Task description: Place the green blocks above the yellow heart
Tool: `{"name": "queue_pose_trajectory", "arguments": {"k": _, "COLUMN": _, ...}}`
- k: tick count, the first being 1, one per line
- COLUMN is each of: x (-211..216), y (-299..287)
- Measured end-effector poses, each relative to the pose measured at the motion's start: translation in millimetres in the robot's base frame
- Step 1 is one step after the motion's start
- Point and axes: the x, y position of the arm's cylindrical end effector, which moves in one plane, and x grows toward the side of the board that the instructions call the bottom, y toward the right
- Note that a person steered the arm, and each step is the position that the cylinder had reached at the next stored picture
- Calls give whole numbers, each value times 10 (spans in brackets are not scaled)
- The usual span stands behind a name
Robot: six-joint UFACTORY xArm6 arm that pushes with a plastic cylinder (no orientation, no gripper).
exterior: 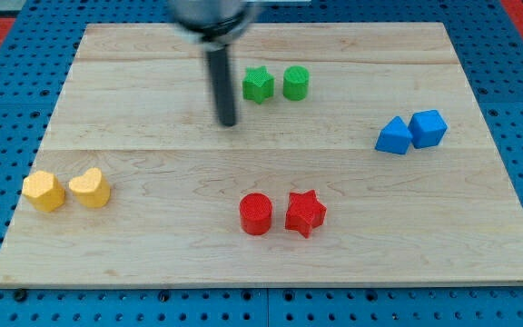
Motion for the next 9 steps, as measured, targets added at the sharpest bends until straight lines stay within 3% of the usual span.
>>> {"name": "queue_pose_trajectory", "arguments": {"k": 1, "x": -219, "y": 1060}}
{"name": "queue_pose_trajectory", "arguments": {"k": 2, "x": -181, "y": 1052}}
{"name": "queue_pose_trajectory", "arguments": {"k": 3, "x": -639, "y": 1469}}
{"name": "queue_pose_trajectory", "arguments": {"k": 4, "x": -762, "y": 1097}}
{"name": "queue_pose_trajectory", "arguments": {"k": 6, "x": -239, "y": -357}}
{"name": "queue_pose_trajectory", "arguments": {"k": 8, "x": -219, "y": -1693}}
{"name": "queue_pose_trajectory", "arguments": {"k": 9, "x": -4, "y": -1761}}
